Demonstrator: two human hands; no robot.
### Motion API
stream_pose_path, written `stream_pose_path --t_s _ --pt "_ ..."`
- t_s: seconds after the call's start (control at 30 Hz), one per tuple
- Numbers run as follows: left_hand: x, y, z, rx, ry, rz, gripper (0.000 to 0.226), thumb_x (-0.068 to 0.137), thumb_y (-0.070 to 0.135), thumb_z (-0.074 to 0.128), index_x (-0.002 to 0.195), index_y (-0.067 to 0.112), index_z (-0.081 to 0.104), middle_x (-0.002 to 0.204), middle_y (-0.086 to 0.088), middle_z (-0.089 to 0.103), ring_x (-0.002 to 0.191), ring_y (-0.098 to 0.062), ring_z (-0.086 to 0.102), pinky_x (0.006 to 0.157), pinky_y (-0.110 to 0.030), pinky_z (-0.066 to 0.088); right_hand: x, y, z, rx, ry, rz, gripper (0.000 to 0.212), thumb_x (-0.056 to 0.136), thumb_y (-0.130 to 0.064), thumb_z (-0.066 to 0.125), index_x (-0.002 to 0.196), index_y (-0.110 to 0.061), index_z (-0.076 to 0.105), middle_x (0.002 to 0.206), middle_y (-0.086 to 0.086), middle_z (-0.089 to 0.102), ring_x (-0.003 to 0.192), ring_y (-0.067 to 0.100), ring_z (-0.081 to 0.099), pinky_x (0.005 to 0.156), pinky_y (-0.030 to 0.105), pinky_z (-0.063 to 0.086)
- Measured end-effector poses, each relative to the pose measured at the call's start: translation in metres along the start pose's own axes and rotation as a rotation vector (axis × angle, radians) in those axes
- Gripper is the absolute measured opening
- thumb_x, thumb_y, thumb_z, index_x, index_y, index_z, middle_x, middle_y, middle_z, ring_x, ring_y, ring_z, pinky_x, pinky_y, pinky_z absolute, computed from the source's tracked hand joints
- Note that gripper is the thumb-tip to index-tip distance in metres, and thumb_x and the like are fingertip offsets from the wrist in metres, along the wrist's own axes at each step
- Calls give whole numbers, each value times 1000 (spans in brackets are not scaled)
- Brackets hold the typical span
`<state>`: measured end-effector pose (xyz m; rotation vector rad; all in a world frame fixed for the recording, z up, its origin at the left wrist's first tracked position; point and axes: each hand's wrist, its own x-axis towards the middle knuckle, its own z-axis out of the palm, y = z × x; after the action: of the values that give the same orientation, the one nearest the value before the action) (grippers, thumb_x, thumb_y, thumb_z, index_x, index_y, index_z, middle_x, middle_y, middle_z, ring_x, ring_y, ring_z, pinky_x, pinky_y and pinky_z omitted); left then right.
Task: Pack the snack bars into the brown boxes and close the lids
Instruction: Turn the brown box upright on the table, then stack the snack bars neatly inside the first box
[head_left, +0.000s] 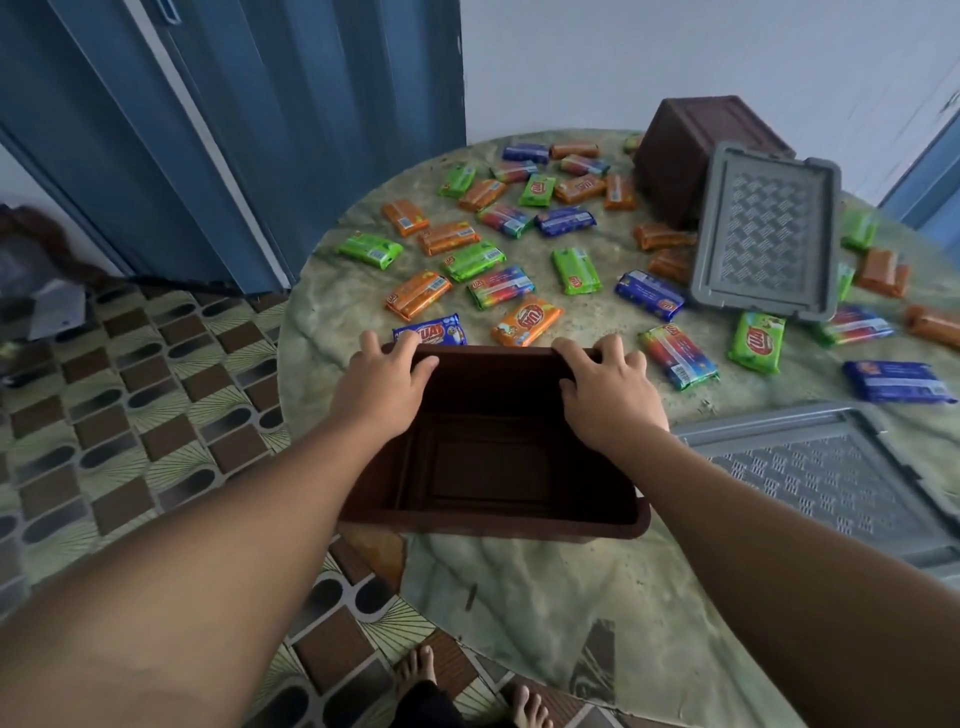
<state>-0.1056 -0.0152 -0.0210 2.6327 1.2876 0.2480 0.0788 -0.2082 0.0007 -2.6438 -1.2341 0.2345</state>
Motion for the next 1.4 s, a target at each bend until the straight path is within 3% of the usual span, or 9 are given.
stream_pose_path --t_s 0.3,0.4,0.5,0.67,0.83,1.0,1.13,1.27,1.4 --pt "17 15 -17 -8 -13 -87 71 95 79 15 111 28 61 121 -11 49 117 -33 46 98 -52 43 27 -22 -19 29 -2 28 48 98 -53 33 132 -34 60 137 4 48 133 31 37 107 48 34" --pt "39 22 -22 -67 52 -50 56 97 73 29 97 24 55 111 -7 55 106 -31 52 86 -44 45 52 -34 -22 100 -64 4 46 101 -54 37 137 -37 58 144 4 47 136 30 40 102 48 41" --pt "71 22 -27 -196 -43 -39 44 101 62 39 91 21 52 87 1 61 87 -27 60 67 -37 39 78 -44 -23 101 -134 -60 42 101 -47 48 141 -36 56 143 4 49 134 31 47 101 45 46" --pt "114 18 -16 -160 -246 -50 26 100 43 53 85 22 55 86 0 61 84 -24 57 69 -35 42 131 -47 -16 46 -286 -98 42 98 -38 58 140 -31 60 141 2 59 127 25 55 97 36 46" --pt "147 16 8 40 -498 -25 27 91 37 68 97 11 62 105 -11 68 92 -29 63 65 -32 42 172 -41 3 -113 -327 -118 62 90 -14 67 146 -35 51 139 1 56 125 25 56 91 36 50" --pt "156 18 24 137 -481 -18 58 81 35 81 129 16 55 131 -9 58 120 -32 58 82 -36 48 196 -35 35 -278 -397 -248 95 83 -4 70 156 -44 23 161 -2 25 141 32 40 103 49 50" --pt "151 19 42 217 -505 -17 71 86 25 79 145 15 40 148 -10 44 130 -32 50 92 -40 46 190 -33 46 -405 -436 -230 96 89 -6 71 159 -43 17 169 2 8 151 36 24 105 52 48" --pt "154 15 44 251 -462 6 65 89 31 77 143 17 42 149 -10 40 134 -33 44 97 -40 44 189 -33 46 -474 -355 -231 83 87 -15 76 152 -42 32 160 2 26 142 32 32 102 49 50" --pt "154 15 40 171 -455 -49 73 82 39 82 141 20 43 145 -9 43 129 -31 51 87 -39 46 191 -37 45 -574 -279 -236 80 87 -22 77 153 -32 33 163 6 27 151 32 23 121 56 28"
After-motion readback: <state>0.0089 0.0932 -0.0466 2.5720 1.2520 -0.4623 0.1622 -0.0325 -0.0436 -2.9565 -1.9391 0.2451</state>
